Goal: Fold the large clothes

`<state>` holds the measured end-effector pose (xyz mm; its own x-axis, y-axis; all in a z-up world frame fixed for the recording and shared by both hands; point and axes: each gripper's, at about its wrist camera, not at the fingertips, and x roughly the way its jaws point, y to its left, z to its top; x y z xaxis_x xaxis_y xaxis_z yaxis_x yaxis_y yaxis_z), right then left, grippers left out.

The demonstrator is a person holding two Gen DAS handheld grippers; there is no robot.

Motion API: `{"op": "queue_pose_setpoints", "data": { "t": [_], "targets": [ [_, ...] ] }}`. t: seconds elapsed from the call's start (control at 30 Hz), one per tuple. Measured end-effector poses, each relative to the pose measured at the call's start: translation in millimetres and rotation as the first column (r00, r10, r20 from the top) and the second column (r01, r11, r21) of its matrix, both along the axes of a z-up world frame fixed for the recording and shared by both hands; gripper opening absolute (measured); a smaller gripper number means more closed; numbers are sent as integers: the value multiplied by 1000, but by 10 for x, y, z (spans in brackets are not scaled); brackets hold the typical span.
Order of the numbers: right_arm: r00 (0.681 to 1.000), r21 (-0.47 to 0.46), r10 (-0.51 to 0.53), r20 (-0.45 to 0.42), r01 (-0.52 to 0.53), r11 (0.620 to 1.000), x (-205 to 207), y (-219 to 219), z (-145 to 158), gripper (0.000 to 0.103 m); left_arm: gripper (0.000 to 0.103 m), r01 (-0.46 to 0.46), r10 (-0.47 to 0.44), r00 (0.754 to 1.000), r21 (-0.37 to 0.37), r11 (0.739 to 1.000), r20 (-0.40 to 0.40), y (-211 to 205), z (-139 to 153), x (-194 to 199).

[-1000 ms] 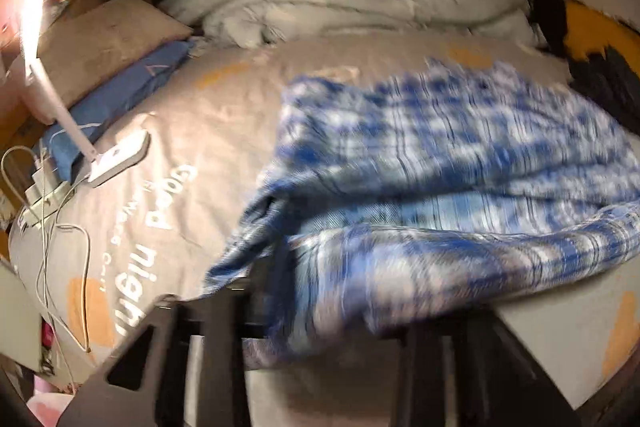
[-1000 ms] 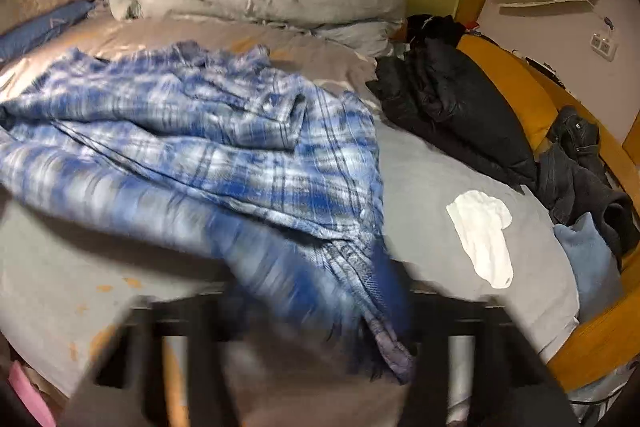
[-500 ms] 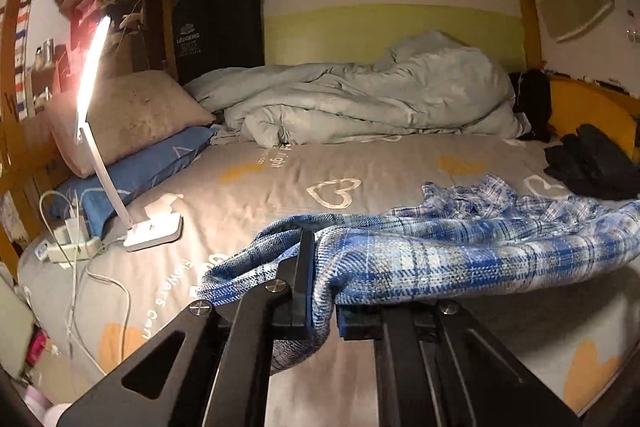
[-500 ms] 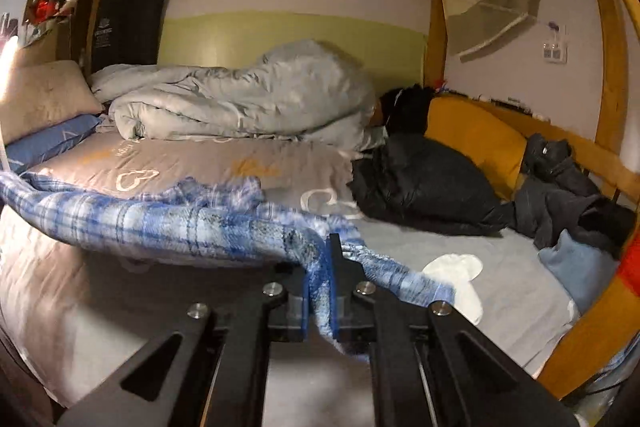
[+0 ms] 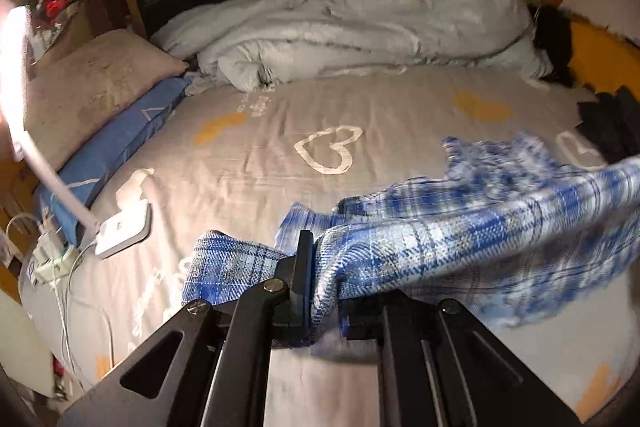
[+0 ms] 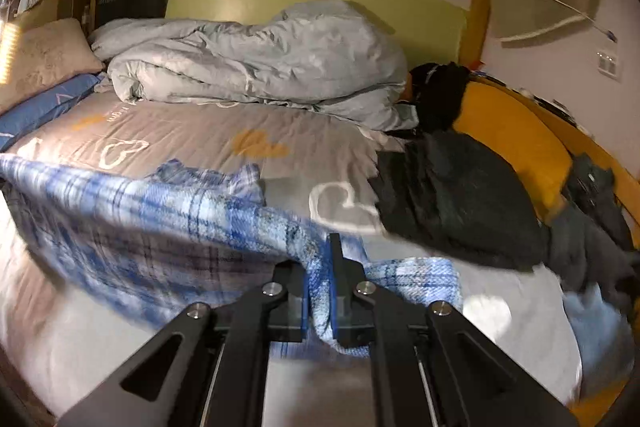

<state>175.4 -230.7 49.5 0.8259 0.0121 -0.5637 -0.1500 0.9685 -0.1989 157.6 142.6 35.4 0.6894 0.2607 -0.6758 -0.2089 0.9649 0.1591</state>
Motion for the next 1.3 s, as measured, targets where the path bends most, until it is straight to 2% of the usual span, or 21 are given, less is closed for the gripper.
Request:
{"op": "queue_pose_setpoints", "data": {
  "t": [0.17,0.33,0.47,0.57,0.67,0.7,0.73,0.77,0.8,0.83,0.87,0.93,1.03,1.13,1.23,1.3],
  "targets": [
    [998,2,-19,-54,19,1000,485,61,-296,6,13,-21,21,999,-2,1000,-26,29,-258,298],
    [995,16,-29,-100,31,999,700,71,-422,6,13,-26,25,999,-20,999,-44,62,-458,528],
    [991,7,-57,-123,58,998,854,101,-528,6,13,16,-15,1000,43,999,-11,5,-523,678],
    [989,15,-74,-126,77,997,920,76,-579,6,13,25,-25,1000,48,999,-4,-7,-531,753],
    [992,23,-67,-110,69,997,942,68,-573,7,19,12,-12,1000,23,1000,-10,48,-554,771],
    [993,30,-61,-105,65,997,954,59,-575,8,24,2,-2,1000,14,1000,-14,72,-569,772],
    [993,41,-56,-103,61,997,960,52,-573,13,35,-9,9,1000,4,1000,-18,97,-579,767],
    [993,49,-56,-105,61,997,958,47,-568,31,44,-26,26,999,-10,1000,-21,137,-582,752],
    [993,52,-54,-109,60,997,959,48,-556,48,66,-33,33,999,-38,999,-14,181,-566,717],
    [993,51,-57,-107,63,997,957,52,-536,86,83,-29,30,999,-77,997,13,217,-523,656],
    [995,67,-75,-67,79,995,887,34,-458,103,87,-14,20,998,-117,993,54,249,-460,572],
    [996,126,-81,36,76,989,727,-10,-292,103,101,55,-30,989,-171,984,147,277,-283,383],
    [996,165,-35,82,21,986,531,-69,-19,103,103,120,-77,965,-160,980,252,268,-28,108],
    [991,191,-66,115,44,981,376,-179,124,103,103,123,-67,960,-193,973,272,306,86,-52],
    [990,251,-95,103,67,966,257,-342,210,103,103,118,-42,960,-264,957,276,395,115,-150],
    [987,292,-123,99,90,952,194,-443,236,103,103,114,-36,960,-271,956,278,430,133,-183]
  ]
}}
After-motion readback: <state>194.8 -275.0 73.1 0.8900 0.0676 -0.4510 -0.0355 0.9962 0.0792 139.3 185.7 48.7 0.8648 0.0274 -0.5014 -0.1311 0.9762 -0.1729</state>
